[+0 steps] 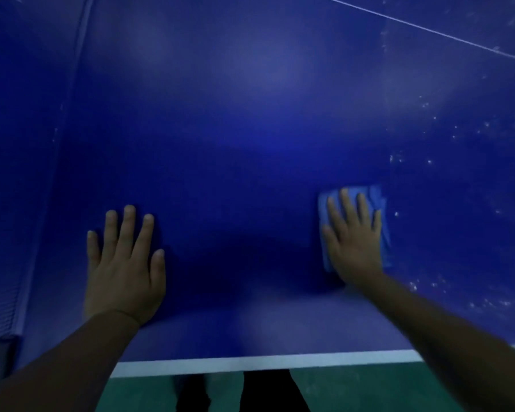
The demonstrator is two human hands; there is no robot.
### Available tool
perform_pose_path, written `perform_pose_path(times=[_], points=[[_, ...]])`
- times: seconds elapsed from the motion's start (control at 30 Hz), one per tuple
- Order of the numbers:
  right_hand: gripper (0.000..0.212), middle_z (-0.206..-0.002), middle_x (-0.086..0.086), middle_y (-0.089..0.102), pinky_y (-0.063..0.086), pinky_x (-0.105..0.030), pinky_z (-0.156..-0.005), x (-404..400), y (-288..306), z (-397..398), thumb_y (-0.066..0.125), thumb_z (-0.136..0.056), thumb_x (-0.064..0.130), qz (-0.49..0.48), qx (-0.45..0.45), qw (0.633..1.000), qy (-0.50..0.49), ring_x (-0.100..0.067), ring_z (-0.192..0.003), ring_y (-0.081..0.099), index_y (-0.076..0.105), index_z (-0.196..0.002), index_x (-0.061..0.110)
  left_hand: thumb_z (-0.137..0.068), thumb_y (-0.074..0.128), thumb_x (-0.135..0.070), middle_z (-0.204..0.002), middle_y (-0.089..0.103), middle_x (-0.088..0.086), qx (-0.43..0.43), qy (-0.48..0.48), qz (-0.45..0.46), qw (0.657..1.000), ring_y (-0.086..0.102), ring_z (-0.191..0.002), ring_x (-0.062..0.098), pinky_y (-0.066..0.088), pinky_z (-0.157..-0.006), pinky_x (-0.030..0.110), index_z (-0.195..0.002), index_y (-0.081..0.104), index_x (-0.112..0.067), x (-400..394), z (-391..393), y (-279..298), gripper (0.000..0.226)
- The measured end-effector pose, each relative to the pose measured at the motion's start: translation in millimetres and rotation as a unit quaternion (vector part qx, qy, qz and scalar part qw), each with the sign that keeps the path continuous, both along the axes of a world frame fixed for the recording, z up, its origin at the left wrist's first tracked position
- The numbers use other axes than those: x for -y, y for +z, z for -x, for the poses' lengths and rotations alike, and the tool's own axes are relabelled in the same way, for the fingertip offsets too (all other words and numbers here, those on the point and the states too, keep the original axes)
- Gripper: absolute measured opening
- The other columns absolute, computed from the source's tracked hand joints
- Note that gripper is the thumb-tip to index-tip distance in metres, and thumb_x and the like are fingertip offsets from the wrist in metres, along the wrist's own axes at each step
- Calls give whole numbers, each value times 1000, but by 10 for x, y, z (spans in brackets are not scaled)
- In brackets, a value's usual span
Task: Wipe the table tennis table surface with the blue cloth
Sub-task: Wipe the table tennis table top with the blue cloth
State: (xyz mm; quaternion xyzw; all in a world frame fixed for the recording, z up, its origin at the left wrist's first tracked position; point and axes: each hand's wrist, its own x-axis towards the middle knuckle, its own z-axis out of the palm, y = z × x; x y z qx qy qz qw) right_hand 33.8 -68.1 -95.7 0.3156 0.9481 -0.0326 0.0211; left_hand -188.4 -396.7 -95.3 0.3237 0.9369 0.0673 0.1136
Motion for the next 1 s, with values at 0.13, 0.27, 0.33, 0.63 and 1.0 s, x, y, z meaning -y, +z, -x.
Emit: perform_pose_path(times=[0.13,0.27,0.33,0.63,1.0], points=[[54,-160,-4,29,19,-63,-114,649,-22,-729,21,-105,52,11,34,988,151,-37,-148,23,28,-153,30,-98,16,-49,-166,9,8,7,7,-13,1000,-3,-154,26,-12,-122,44,-157,25,-15,-8,-17,19,68],[61,-162,-3,25,18,-66,-113,95,-6,-322,20,-101,58,-8,21,999,23,-32,-149,18,25,-155,31,-98,14,-49,-168,3,5,19,7,-24,1000,-9,-154,25,-12,-122,46,-159,19,-18,5,-28,26,69],[63,-166,5,9,3,-61,-117,2,19,-59,17,-100,59,31,8,992,-122,-28,-152,3,15,-157,34,-98,14,-49,-168,1,5,22,5,-26,999,-11,-154,24,-12,-122,47,-159,17,-19,21,-44,34,68],[58,-164,1,16,14,-64,-114,1273,76,-844,7,-104,57,48,96,982,156,-31,-151,11,19,-156,33,-106,21,-45,-168,0,7,16,7,-26,1000,-11,-154,25,-10,-123,50,-160,13,-19,31,-75,23,60],[50,-162,0,27,9,-68,-115,1569,26,-484,31,-103,48,13,60,915,398,-38,-151,14,34,-151,36,-105,17,-45,-168,-2,5,20,6,-22,1000,-12,-153,26,-9,-123,51,-160,13,-20,30,-53,26,60]])
